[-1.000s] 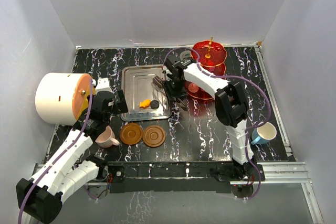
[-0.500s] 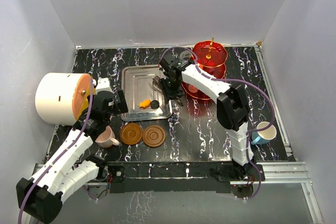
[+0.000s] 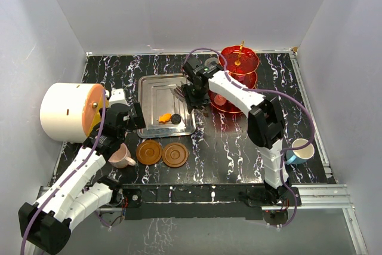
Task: Serve the afternoon tea
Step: Pick up the desert from the tray.
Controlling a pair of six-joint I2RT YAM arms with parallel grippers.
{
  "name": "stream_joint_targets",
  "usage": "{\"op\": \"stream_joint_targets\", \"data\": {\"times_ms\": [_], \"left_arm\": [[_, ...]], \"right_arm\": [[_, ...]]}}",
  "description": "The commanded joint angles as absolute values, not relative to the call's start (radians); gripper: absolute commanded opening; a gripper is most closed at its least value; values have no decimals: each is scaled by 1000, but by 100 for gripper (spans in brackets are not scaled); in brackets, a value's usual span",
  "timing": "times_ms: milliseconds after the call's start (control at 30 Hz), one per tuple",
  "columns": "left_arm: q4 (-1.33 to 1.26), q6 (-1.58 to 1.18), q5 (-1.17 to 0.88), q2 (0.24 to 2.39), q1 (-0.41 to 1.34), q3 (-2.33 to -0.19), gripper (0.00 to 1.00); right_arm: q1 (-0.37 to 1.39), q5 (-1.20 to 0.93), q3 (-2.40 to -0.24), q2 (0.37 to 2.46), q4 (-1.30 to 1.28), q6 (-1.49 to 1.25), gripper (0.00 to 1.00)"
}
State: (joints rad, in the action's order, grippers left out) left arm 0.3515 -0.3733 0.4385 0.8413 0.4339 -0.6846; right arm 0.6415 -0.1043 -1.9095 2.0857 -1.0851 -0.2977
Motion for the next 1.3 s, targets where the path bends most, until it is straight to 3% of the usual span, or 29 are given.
{"op": "stream_joint_targets", "data": {"times_ms": [0,533,933,1267], "left_arm": [[347,-359,460,834,434,-690,99],[347,-359,456,842,434,-689,99],[347,-359,457,842,433,-690,99],[346,-359,452,841,434,-690,99]], "right_arm": [[629,-137,-1928,2100,-1067,-301,44],[622,-151,-1894,2129,-1091,-282,44],[622,-66,-2031,2080,-1108,-288,43],[619,-72,-1968,2137,-1149,-266,43]]}}
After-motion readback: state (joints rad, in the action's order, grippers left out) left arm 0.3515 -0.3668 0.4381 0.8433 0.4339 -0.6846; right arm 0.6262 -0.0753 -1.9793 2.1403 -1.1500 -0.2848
